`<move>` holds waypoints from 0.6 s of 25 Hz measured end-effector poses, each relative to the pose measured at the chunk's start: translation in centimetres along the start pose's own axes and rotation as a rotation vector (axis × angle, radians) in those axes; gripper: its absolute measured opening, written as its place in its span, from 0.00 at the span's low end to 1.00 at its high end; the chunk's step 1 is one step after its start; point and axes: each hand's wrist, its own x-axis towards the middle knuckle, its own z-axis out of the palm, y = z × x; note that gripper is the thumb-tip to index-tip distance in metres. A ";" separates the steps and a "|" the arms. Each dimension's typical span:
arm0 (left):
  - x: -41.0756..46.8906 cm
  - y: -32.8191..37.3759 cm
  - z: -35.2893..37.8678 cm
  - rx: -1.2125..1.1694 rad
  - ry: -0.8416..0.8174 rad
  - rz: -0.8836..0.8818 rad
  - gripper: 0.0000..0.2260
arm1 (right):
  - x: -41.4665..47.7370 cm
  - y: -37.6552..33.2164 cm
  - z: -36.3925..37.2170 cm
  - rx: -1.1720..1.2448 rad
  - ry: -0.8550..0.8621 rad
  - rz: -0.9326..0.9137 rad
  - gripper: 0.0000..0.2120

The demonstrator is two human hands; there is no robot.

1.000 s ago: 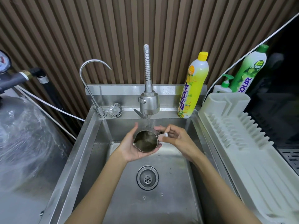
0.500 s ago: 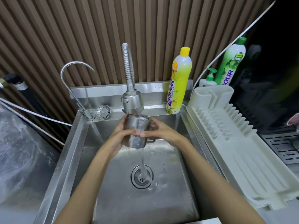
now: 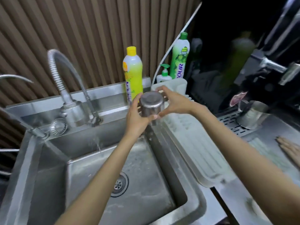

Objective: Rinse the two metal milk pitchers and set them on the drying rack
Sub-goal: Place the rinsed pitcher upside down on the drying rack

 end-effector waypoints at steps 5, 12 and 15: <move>4.2 0.6 9.9 -0.055 -0.092 0.032 0.32 | -1.4 7.4 -5.4 -0.120 0.224 0.118 0.42; 6.8 -1.4 15.1 0.074 -0.042 0.015 0.27 | 1.0 14.2 -4.9 -0.038 0.222 0.185 0.42; 7.6 -2.2 15.0 0.108 -0.060 -0.057 0.27 | 2.2 15.2 -4.1 -0.042 0.179 0.178 0.40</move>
